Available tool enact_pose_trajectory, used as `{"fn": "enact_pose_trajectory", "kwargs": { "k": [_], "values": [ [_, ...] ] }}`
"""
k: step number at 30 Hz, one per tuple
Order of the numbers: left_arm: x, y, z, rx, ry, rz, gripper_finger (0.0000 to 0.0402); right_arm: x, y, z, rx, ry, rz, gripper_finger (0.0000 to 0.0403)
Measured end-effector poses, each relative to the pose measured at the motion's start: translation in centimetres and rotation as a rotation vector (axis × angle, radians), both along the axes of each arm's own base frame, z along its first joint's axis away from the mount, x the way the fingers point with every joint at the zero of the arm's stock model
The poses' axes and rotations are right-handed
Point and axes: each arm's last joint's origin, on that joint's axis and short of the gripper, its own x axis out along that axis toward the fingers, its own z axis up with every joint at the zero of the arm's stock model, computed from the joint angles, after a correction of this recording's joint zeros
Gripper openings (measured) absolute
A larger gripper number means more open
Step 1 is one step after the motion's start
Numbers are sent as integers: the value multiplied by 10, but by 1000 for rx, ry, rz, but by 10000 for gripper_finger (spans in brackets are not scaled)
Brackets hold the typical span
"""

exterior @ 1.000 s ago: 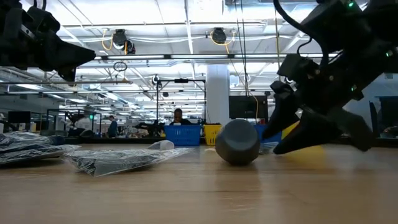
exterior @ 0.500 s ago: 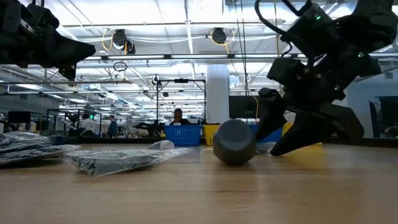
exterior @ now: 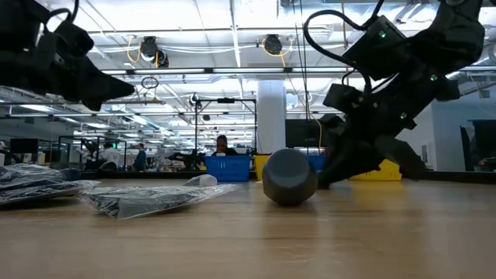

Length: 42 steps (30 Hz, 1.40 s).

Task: Pick & Place Travel size toiletries
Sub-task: Put the black hairbrush into the left blue bin

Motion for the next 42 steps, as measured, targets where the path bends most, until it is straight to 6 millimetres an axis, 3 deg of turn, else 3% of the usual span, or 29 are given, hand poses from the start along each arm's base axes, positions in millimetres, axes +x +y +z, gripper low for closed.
{"fn": "enact_pose_trajectory", "kwargs": {
  "k": [9,13,19,24,29,33,42],
  "values": [
    [25,0,-4,102,53,29,40,15,10,24,264,-318,-82,2],
    [44,-2,1,151,117,19,99,18,12,31,370,-392,-88,2],
    [87,-5,12,230,206,-2,206,20,12,36,420,-448,-109,1],
    [135,-11,13,300,314,-94,248,20,12,37,419,-459,-108,1],
    [178,-21,9,392,386,-160,244,20,12,37,413,-456,-106,1],
    [201,-28,2,447,436,-198,225,20,12,37,405,-453,-102,1],
    [216,-31,-10,479,491,-208,135,20,12,36,403,-443,-104,0]
  ]
}}
